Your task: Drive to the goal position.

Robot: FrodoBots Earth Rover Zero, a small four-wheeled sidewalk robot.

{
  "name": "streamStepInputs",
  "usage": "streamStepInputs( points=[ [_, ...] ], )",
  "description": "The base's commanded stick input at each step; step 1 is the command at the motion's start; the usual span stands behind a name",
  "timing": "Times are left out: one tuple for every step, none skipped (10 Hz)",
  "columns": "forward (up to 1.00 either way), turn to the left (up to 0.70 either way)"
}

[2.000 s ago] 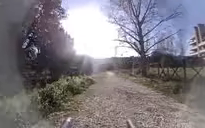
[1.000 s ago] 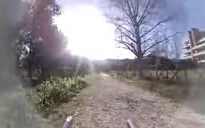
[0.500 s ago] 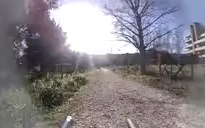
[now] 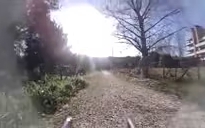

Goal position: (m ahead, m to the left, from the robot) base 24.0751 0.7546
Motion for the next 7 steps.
streamStepInputs(
  points=[
    [0.50, 0.00],
    [0.50, 0.00],
    [0.50, 0.00],
    [0.50, 0.00],
    [0.50, 0.00],
    [0.50, 0.00],
    [0.50, 0.00]
  ],
)
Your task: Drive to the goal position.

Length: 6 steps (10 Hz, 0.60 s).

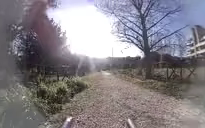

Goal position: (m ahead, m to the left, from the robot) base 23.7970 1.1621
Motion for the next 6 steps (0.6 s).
streamStepInputs(
  points=[
    [0.50, 0.00],
    [0.50, 0.00],
    [0.50, 0.00],
    [0.50, 0.00],
    [0.50, 0.00],
    [0.50, 0.00]
  ],
)
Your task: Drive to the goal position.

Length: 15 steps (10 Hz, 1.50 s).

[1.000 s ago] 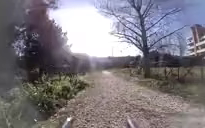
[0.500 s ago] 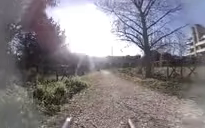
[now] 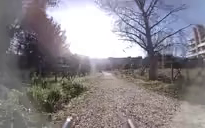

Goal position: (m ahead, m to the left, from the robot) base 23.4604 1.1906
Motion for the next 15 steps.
streamStepInputs(
  points=[
    [0.50, 0.00],
    [0.50, 0.00],
    [0.50, 0.00],
    [0.50, 0.00],
    [0.50, 0.00],
    [0.50, -0.17],
    [0.50, -0.39],
    [0.50, -0.20],
    [0.50, -0.12],
    [0.50, -0.03],
    [0.50, 0.00],
    [0.50, 0.00],
    [0.50, 0.00],
    [0.50, 0.00],
    [0.50, 0.00]
  ],
)
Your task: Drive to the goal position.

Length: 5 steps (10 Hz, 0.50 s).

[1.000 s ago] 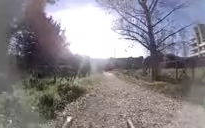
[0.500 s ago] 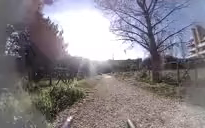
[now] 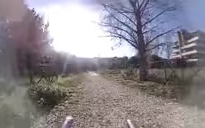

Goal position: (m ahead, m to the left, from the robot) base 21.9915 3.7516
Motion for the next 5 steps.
streamStepInputs(
  points=[
    [0.50, 0.00],
    [0.50, 0.00],
    [0.50, 0.00],
    [0.50, 0.00],
    [0.50, 0.00]
  ],
)
